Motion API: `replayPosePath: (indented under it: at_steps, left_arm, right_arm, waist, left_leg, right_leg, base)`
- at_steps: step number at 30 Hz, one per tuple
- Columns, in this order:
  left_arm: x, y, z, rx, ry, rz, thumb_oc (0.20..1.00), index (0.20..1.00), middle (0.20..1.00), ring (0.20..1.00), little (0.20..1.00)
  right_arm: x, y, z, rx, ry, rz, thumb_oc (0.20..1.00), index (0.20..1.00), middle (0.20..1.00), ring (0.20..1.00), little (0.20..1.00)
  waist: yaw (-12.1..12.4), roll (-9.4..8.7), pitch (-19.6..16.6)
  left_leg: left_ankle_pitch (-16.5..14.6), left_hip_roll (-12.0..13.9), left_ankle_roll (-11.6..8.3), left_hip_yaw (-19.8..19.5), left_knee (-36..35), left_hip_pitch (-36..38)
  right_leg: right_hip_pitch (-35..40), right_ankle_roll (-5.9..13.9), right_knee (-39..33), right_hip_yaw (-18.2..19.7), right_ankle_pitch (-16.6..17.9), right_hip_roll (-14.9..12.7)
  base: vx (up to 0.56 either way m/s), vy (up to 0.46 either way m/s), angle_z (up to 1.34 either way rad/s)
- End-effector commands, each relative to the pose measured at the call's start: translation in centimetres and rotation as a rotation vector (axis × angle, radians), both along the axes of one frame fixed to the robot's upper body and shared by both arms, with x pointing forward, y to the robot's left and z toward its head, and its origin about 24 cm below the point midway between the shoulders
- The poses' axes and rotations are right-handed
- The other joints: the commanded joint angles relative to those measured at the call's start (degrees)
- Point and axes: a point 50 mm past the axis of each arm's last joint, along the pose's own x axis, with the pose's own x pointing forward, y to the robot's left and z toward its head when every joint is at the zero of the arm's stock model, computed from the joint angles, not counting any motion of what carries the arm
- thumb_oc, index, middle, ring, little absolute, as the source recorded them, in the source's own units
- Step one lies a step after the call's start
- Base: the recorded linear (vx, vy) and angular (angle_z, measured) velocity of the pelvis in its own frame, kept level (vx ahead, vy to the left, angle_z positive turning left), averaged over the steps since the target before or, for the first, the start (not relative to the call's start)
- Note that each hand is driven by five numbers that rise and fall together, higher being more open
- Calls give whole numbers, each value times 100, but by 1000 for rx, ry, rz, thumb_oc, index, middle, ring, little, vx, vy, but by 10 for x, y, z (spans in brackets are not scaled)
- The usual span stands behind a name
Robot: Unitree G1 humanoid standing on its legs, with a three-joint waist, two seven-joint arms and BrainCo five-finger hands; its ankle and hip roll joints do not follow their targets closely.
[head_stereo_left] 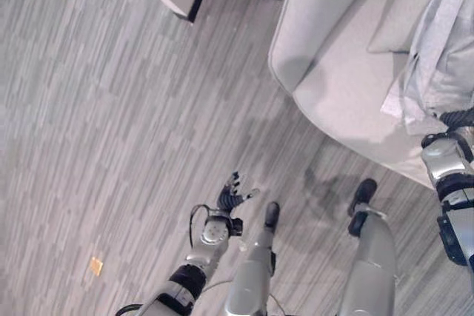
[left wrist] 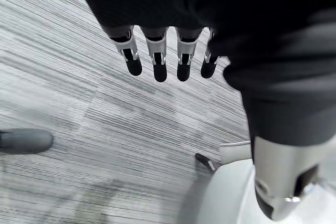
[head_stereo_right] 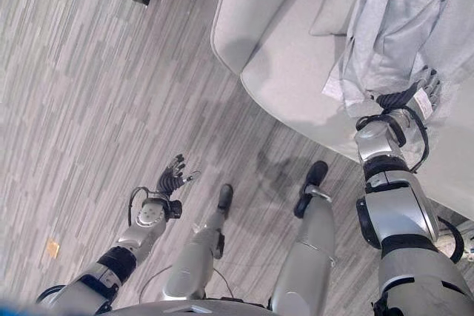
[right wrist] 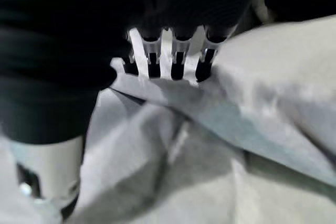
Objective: Hang the clothes on the sofa on the clothes rack.
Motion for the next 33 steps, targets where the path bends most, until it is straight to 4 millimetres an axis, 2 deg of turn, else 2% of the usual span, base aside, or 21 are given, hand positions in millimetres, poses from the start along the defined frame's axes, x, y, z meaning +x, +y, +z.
replayPosePath:
  at_steps: [1, 2, 3, 4, 5, 7, 9, 10, 11, 12, 15, 17, 20, 22, 23, 27, 28, 29, 31, 33]
  left_arm:
    - [-5, -4, 8, 16, -71, -7, 1000, 1000, 1000, 1000, 1000]
    - [-5, -5, 9, 14, -78, -4, 1000, 1000, 1000, 1000, 1000]
    - [-5, -6, 12, 8, -90, -8, 1000, 1000, 1000, 1000, 1000]
    - [-5, -6, 12, 8, -90, -8, 1000, 1000, 1000, 1000, 1000]
    - [-7, -7, 13, 4, -97, -22, 1000, 1000, 1000, 1000, 1000]
    - [-9, -7, 12, 5, -93, -28, 1000, 1000, 1000, 1000, 1000]
    - [-17, -7, 3, 6, -53, -43, 1000, 1000, 1000, 1000, 1000]
    - [-17, -7, 3, 6, -52, -43, 1000, 1000, 1000, 1000, 1000]
    - [-21, -4, -5, 21, -18, -36, 1000, 1000, 1000, 1000, 1000]
    - [-21, -4, -6, 27, -11, -30, 1000, 1000, 1000, 1000, 1000]
    - [-21, -3, -7, 42, -3, -27, 1000, 1000, 1000, 1000, 1000]
    - [-22, 2, -8, 56, 4, -14, 1000, 1000, 1000, 1000, 1000]
    - [-24, 8, -10, 66, 15, -1, 1000, 1000, 1000, 1000, 1000]
    - [-25, 14, -13, 72, 32, 20, 1000, 1000, 1000, 1000, 1000]
    - [-26, 20, -16, 78, 46, 43, 1000, 1000, 1000, 1000, 1000]
    - [-33, 32, -21, 100, 82, 84, 1000, 1000, 1000, 1000, 1000]
    - [-36, 37, -24, 103, 104, 102, 1000, 1000, 1000, 1000, 1000]
    - [-36, 38, -25, 103, 105, 102, 1000, 1000, 1000, 1000, 1000]
    - [-43, 43, -33, 106, 157, 126, 1000, 1000, 1000, 1000, 1000]
    - [-45, 43, -35, 104, 174, 130, 1000, 1000, 1000, 1000, 1000]
  right_arm:
    - [-8, -3, -26, -17, 168, -22, 1000, 1000, 1000, 1000, 1000]
    - [-9, -4, -32, 12, 200, -30, 1000, 1000, 1000, 1000, 1000]
    - [-12, -6, -39, 57, 237, -34, 758, 758, 758, 758, 758]
    - [-11, -6, -39, 57, 237, -33, 429, 429, 429, 429, 429]
    - [-15, -7, -52, 186, 297, -21, 200, 200, 200, 200, 200]
    - [-16, -6, -57, 230, 321, -13, 200, 200, 200, 200, 200]
    - [-22, -4, -73, 262, 387, 14, 200, 200, 200, 200, 200]
    - [-22, -4, -74, 263, 387, 15, 200, 200, 200, 200, 200]
    - [-25, 0, -83, 318, 385, 18, 200, 200, 200, 200, 200]
    - [-26, 2, -87, 355, 365, 15, 200, 200, 200, 200, 200]
    - [-31, 6, -99, 396, 353, 9, 200, 200, 200, 200, 200]
    - [-37, 10, -112, 470, 318, -2, 200, 200, 200, 200, 200]
    - [-39, 12, -116, 540, 262, -14, 200, 200, 200, 200, 200]
    - [-40, 17, -120, 601, 201, -15, 200, 200, 200, 200, 200]
    - [-38, 24, -122, 663, 131, -1, 200, 200, 200, 200, 200]
    - [-26, 51, -111, 813, -103, 104, 200, 200, 200, 200, 200]
    - [-24, 65, -105, 880, -204, 172, 200, 200, 200, 200, 200]
    - [-24, 66, -105, 880, -203, 171, 200, 200, 200, 200, 200]
    - [-25, 83, -91, 987, -376, 274, 200, 200, 200, 200, 200]
    - [-28, 90, -91, 1019, -403, 302, 200, 200, 200, 200, 200]
  waist:
    - [141, 206, -226]
    - [144, 230, -209]
    - [153, 244, -204]
    - [155, 236, -212]
    - [180, 260, -212]
    - [188, 250, -226]
    - [187, 224, -267]
    - [188, 220, -275]
    - [145, 171, -297]
    - [105, 95, -303]
    - [75, 26, -343]
    - [4, -95, -388]
    - [-43, -177, -390]
    - [-103, -284, -399]
    - [-176, -393, -391]
    - [-338, -597, -409]
    - [-416, -659, -415]
    - [-413, -661, -409]
    - [-536, -787, -477]
    - [-574, -828, -511]
  left_leg:
    - [-380, 252, 202, 247, -200, 539]
    - [-357, 248, 181, 252, -200, 477]
    - [-357, 233, 169, 250, -200, 426]
    - [-358, 226, 169, 253, -200, 417]
    - [-380, 205, 147, 220, -200, 344]
    - [-393, 195, 146, 212, -200, 314]
    - [-404, 205, 142, 208, -200, 300]
    - [-404, 202, 142, 209, -200, 296]
    - [-404, 227, 153, 228, -200, 346]
    - [-301, 201, 145, 223, -200, 306]
    - [-319, 222, 163, 244, -200, 396]
    - [-369, 228, 200, 253, -200, 549]
    - [-404, 237, 234, 254, -200, 681]
    - [-446, 243, 255, 276, -200, 823]
    - [-496, 239, 274, 295, -200, 963]
    - [-689, 198, 365, 350, -200, 1322]
    - [-785, 183, 401, 404, -200, 1514]
    - [-786, 186, 402, 406, -200, 1527]
    - [-893, 159, 427, 463, -200, 1790]
    - [-917, 128, 447, 466, -200, 1879]
  right_leg:
    - [-1227, 1143, 499, 898, 116, -288]
    - [-1360, 1143, 602, 913, 99, -303]
    - [-1475, 1146, 695, 941, 87, -308]
    - [-1495, 1146, 707, 951, 82, -311]
    - [-1663, 1139, 828, 947, 54, -301]
    - [-1743, 1140, 891, 957, 42, -300]
    - [-1881, 1140, 990, 957, 66, -300]
    - [-1888, 1140, 992, 961, 66, -300]
    - [-1895, 1142, 1057, 958, 70, -283]
    - [-1888, 1069, 905, 940, 277, -289]
    - [-1807, 1082, 858, 915, 303, -296]
    - [-1572, 1109, 712, 892, 380, -286]
    - [-1293, 1137, 567, 867, 457, -273]
    - [-1018, 1148, 346, 842, 543, -266]
    - [-739, 1155, 116, 828, 645, -253]
    - [-212, 1181, -370, 760, 882, -184]
    - [1, 1205, -577, 779, 1008, -159]
    - [18, 1206, -587, 777, 1013, -154]
    - [407, 1234, -941, 748, 1184, -166]
    - [513, 1240, -1060, 735, 1279, -198]
  base:
    - [-3, -42, -2]
    - [-7, -31, 1]
    - [0, 0, 0]
    - [-2, -33, 2]
    - [2, -33, 0]
    - [4, -23, 5]
    - [3, -5, 2]
    - [6, -5, -7]
    - [-71, 0, -9]
    - [-72, 1, -8]
    - [-25, 1, -4]
    - [0, 0, 0]
    - [-8, 21, 6]
    - [-8, 23, -2]
    - [-13, 49, -7]
    - [-10, 64, -21]
    - [7, 63, -18]
    - [-1, 85, -19]
    - [-10, 54, -18]
    - [3, 35, -10]
